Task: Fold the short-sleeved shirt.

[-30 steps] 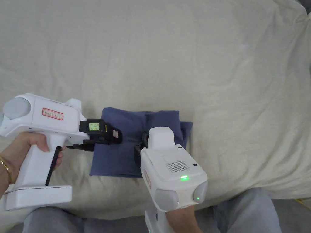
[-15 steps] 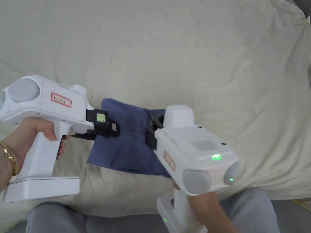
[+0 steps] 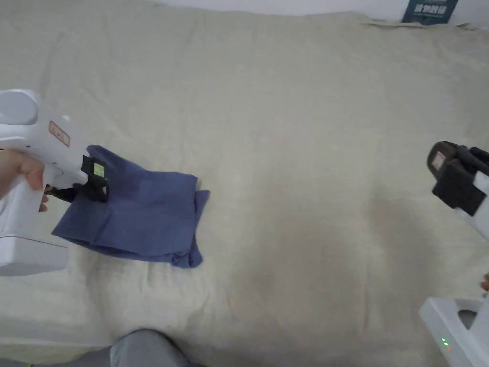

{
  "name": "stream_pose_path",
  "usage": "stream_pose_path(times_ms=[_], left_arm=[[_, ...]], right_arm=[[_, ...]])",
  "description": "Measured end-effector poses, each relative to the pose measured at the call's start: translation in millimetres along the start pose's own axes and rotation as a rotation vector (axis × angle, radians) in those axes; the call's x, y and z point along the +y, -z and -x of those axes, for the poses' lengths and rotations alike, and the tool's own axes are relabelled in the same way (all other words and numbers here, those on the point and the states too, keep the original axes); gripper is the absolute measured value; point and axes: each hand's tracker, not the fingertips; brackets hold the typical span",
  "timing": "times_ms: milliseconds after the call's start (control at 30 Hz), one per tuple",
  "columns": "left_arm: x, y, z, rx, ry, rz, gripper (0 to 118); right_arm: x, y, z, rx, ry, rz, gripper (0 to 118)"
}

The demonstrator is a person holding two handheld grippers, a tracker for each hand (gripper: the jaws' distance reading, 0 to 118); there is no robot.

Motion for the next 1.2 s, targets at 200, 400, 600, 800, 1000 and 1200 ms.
stream_pose_path(times_ms=[200, 400, 600, 800, 1000, 1200], left_arm=[[38.0, 14.0, 64.5, 0.268, 0.037, -0.020, 15], [53.2, 43.8, 105.4, 0.559, 0.055, -0.071, 15], [49.9, 67.0, 139.2, 0.655, 0.056, -0.030, 31], [27.7, 27.9, 131.9, 0.844, 0.044, -0.240, 112], [41.3, -39.6, 101.2, 0.818, 0.125, -0.514, 112], [35.0, -102.5, 14.9, 0.578, 0.152, -0.799, 112]], right_arm=[[1.0, 7.9, -12.8, -0.100, 0.026, 0.026, 0], [-8.1, 30.5, -5.0, -0.145, 0.062, 0.082, 0], [-13.3, 66.7, 11.2, -0.119, 0.059, 0.132, 0], [-10.4, 80.8, 21.8, -0.066, 0.051, 0.137, 0], [2.7, 62.3, 12.8, -0.053, -0.010, 0.117, 0], [23.8, 36.7, -4.6, -0.078, -0.093, 0.065, 0]])
